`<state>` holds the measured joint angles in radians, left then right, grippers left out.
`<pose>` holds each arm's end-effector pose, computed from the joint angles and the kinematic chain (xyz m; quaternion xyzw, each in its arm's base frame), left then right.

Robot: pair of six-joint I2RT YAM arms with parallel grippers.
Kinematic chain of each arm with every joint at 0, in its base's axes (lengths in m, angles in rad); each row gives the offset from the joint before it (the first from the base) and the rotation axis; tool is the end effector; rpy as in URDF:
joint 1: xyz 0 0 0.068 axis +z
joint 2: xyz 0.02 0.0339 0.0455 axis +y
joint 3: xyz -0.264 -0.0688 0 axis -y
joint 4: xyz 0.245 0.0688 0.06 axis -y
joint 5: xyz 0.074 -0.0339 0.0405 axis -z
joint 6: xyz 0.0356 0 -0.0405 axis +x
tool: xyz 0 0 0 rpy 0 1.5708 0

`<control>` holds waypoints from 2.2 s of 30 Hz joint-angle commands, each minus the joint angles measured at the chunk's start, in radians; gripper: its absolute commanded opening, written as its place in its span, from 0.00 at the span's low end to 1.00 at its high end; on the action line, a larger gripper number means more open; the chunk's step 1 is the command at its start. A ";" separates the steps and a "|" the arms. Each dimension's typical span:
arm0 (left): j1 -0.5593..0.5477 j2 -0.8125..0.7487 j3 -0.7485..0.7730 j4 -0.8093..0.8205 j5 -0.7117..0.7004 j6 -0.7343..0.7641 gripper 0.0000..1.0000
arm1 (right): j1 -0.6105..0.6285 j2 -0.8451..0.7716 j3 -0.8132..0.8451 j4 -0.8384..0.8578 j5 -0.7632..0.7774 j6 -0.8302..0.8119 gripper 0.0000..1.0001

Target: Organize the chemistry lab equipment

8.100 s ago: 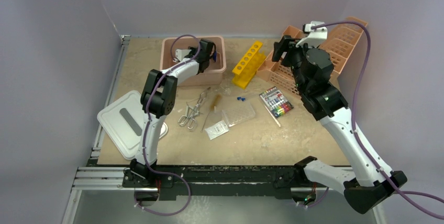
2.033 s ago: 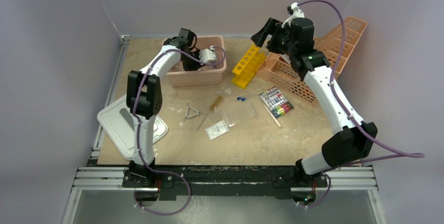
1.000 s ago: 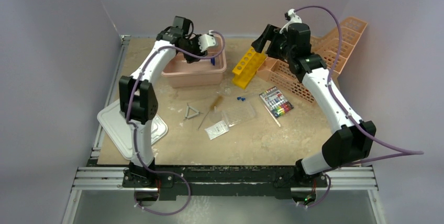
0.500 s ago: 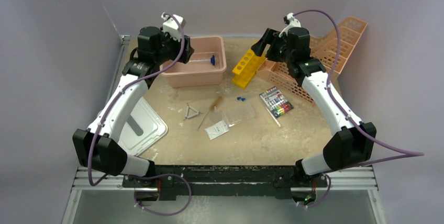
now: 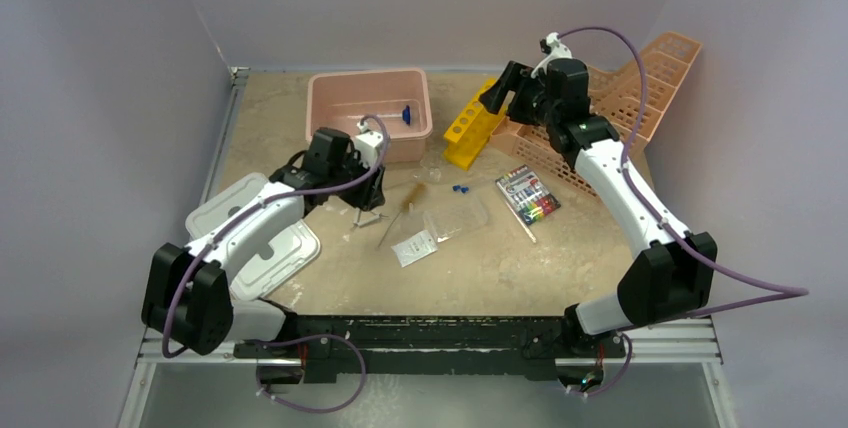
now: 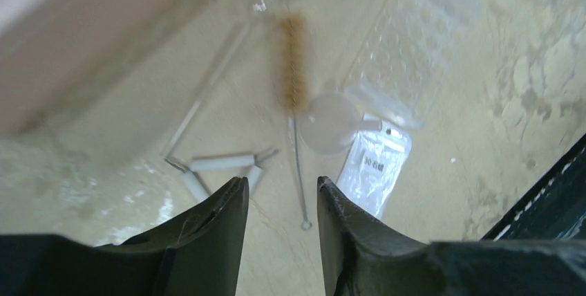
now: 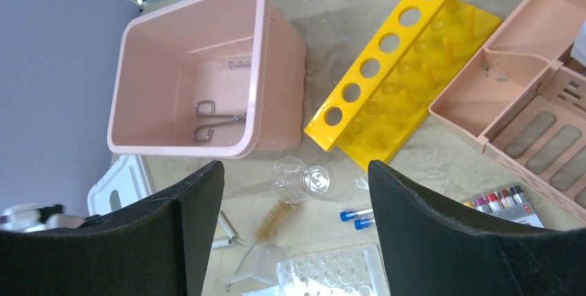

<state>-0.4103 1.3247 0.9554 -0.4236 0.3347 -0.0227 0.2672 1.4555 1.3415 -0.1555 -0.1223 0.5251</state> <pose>0.2533 -0.1230 0.2604 0.2377 0.8831 -0.2309 0.3321 0.3319 0.0953 0.3784 0.0654 0.7924 0.2781 0.5390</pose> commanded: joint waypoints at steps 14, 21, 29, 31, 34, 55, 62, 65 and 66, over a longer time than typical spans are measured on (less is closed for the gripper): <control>-0.103 0.209 -0.097 0.206 -0.079 -0.119 0.29 | -0.003 -0.084 -0.056 0.025 0.024 0.033 0.77; -0.105 0.267 -0.079 0.239 -0.102 -0.174 0.23 | -0.002 -0.089 -0.067 0.022 0.033 0.036 0.77; -0.117 0.288 -0.082 0.275 -0.100 -0.187 0.21 | -0.003 -0.078 -0.075 -0.004 -0.001 0.065 0.77; -0.121 0.299 -0.076 0.268 -0.102 -0.177 0.21 | -0.003 -0.077 -0.075 -0.007 0.002 0.065 0.77; -0.142 0.323 -0.067 0.261 -0.107 -0.165 0.21 | -0.002 -0.077 -0.080 -0.006 0.002 0.068 0.77; -0.186 0.256 0.039 0.025 -0.188 0.044 0.00 | -0.002 -0.109 -0.081 -0.015 0.029 0.075 0.77; -0.147 0.131 0.104 -0.073 -0.115 0.175 0.00 | -0.003 -0.116 -0.069 -0.013 0.024 0.084 0.77; -0.114 0.060 0.112 -0.104 -0.101 0.269 0.00 | -0.002 -0.116 -0.057 -0.012 0.005 0.092 0.77; -0.102 0.039 0.116 -0.112 -0.105 0.297 0.00 | -0.003 -0.116 -0.055 -0.012 0.004 0.093 0.77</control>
<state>-0.5560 1.4693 1.0195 -0.4885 0.1898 0.1230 0.2672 1.3640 1.2469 -0.1902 -0.0998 0.6006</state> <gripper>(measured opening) 0.009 0.775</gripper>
